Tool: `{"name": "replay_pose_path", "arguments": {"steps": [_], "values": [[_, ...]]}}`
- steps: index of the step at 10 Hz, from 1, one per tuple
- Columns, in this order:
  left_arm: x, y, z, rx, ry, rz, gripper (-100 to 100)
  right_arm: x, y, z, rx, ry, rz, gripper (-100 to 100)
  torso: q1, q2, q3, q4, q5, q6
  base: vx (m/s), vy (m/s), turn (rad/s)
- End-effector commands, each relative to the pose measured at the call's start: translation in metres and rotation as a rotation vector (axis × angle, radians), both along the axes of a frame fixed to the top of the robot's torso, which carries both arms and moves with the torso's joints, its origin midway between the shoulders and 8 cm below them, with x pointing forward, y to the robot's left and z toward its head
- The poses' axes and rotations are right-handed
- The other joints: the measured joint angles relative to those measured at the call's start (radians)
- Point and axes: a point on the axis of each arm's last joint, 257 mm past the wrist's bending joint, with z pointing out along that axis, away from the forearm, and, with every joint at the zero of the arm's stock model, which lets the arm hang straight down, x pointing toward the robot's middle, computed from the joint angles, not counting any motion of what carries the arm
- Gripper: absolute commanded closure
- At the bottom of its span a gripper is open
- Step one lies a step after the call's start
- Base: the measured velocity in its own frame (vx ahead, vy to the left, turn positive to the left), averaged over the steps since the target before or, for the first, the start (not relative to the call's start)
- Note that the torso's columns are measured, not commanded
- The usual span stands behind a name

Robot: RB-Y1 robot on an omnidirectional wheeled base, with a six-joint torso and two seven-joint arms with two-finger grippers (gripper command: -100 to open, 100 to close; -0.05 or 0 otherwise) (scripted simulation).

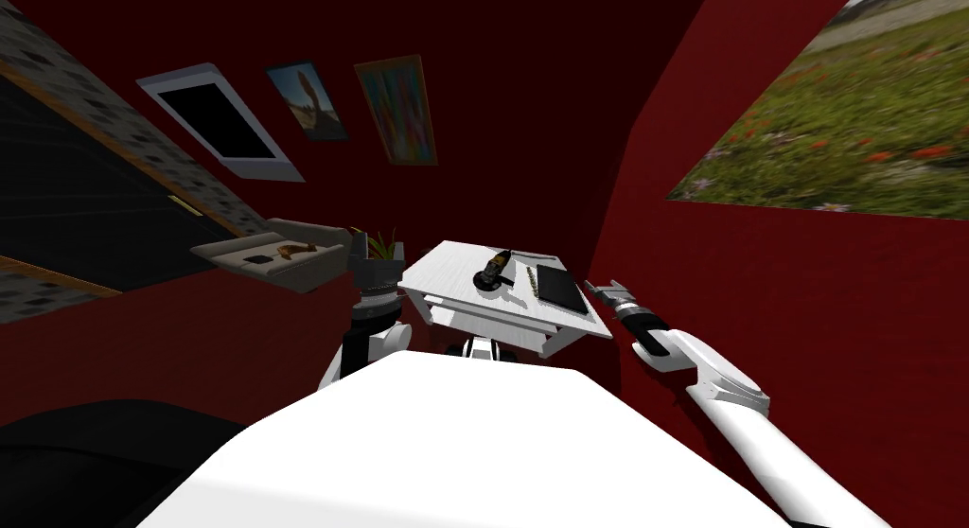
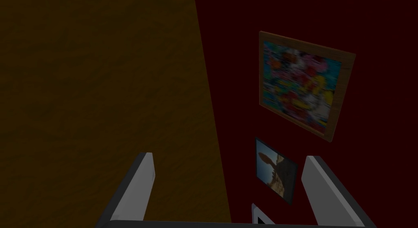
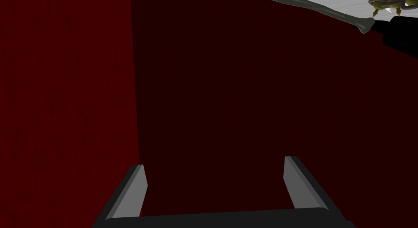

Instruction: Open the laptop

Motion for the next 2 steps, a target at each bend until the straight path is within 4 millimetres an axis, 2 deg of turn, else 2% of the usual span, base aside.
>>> {"name": "replay_pose_path", "arguments": {"steps": [1, 2], "values": [[0.0000, 0.0000, 0.0000, 0.000, 0.000, 0.000, 0, 0.0000, 0.0000, 0.0000, 0.000, 0.000, 0.000, 0, 0.000, 0.000, 0.000, 0.000, 0.000, 0.000, 0.000, 0.000, 0.000], [0.0000, 0.0000, 0.0000, 0.000, 0.000, 0.000, 0, 0.0000, 0.0000, 0.0000, 0.000, 0.000, 0.000, 0, 0.000, 0.000, 0.000, 0.000, 0.000, 0.000, 0.000, 0.000, 0.000]]}}
